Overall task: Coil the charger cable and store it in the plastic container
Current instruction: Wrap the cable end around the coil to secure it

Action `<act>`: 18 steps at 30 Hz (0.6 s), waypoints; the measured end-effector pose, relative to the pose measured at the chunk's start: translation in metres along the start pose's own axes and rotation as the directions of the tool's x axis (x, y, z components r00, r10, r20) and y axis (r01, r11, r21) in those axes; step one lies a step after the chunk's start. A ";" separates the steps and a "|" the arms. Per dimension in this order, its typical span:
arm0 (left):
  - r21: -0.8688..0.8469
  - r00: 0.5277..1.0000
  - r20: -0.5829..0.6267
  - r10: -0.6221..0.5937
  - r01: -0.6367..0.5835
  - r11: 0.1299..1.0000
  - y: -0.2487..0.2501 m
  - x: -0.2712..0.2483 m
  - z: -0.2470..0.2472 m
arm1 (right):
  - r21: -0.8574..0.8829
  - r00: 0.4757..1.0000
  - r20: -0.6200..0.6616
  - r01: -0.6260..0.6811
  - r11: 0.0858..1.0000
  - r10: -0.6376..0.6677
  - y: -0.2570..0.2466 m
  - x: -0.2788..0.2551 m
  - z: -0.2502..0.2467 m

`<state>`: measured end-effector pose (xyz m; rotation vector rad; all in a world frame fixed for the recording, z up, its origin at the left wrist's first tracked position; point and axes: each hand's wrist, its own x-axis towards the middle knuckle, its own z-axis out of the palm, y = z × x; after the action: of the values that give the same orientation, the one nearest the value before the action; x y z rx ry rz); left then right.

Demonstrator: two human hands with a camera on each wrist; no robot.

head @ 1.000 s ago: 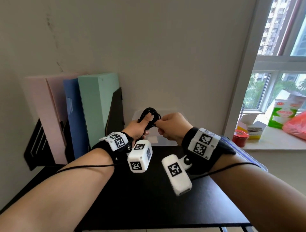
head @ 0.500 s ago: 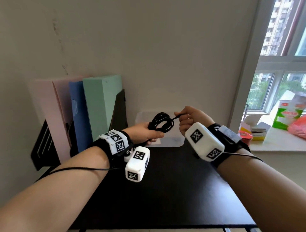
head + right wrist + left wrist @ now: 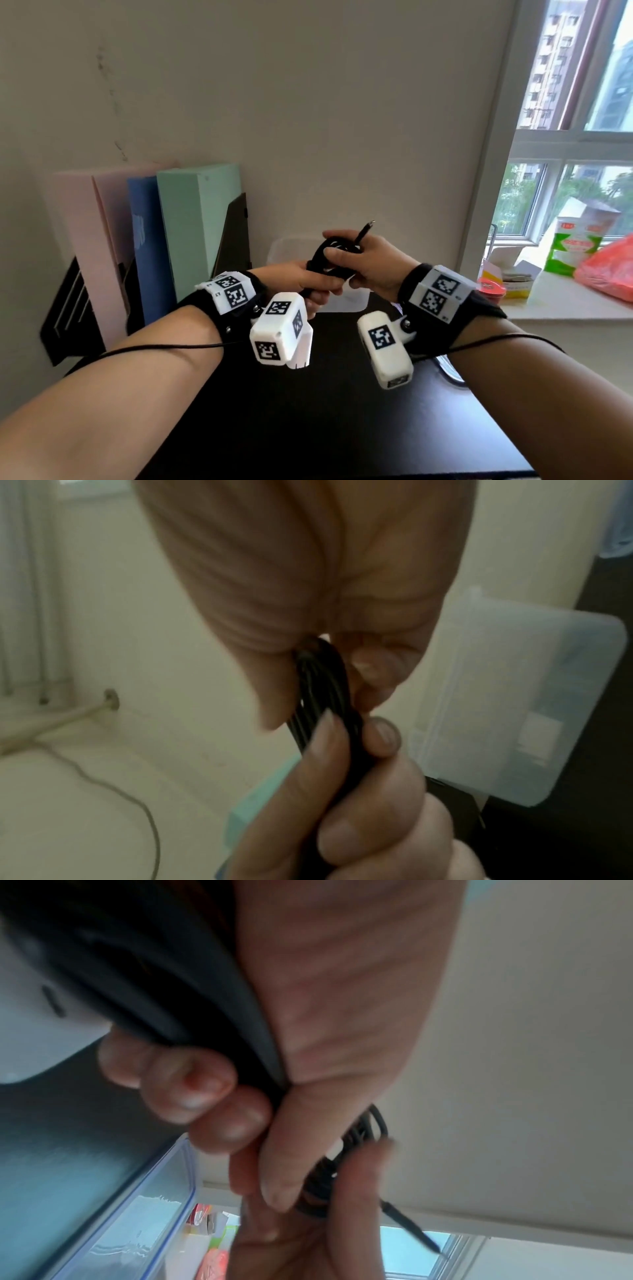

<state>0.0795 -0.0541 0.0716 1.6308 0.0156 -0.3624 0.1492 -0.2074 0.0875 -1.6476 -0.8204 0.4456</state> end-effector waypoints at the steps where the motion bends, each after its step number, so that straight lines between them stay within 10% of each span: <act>1: -0.014 0.999 0.031 0.012 -0.012 1.000 -0.001 -0.001 0.002 | -0.035 0.999 -0.041 0.028 0.999 -0.029 -0.002 0.003 0.002; 9: -0.426 0.952 -0.181 0.245 -0.301 0.853 -0.006 0.010 -0.025 | -0.007 0.984 -0.165 0.071 0.997 -0.072 -0.024 0.020 -0.004; 12: -0.294 0.883 -0.341 0.323 -0.426 0.856 -0.018 0.011 -0.038 | 0.011 0.975 -0.204 0.090 0.996 -0.086 -0.034 0.029 -0.008; 18: -0.080 0.877 -0.268 0.399 -0.433 0.898 -0.042 0.010 -0.025 | 0.173 0.962 -0.261 0.133 0.976 -0.085 -0.054 0.050 -0.013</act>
<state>0.0857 -0.0275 0.0301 1.4843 -0.1213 0.1731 0.1775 -0.1760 0.1492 -1.4388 -0.6533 0.2218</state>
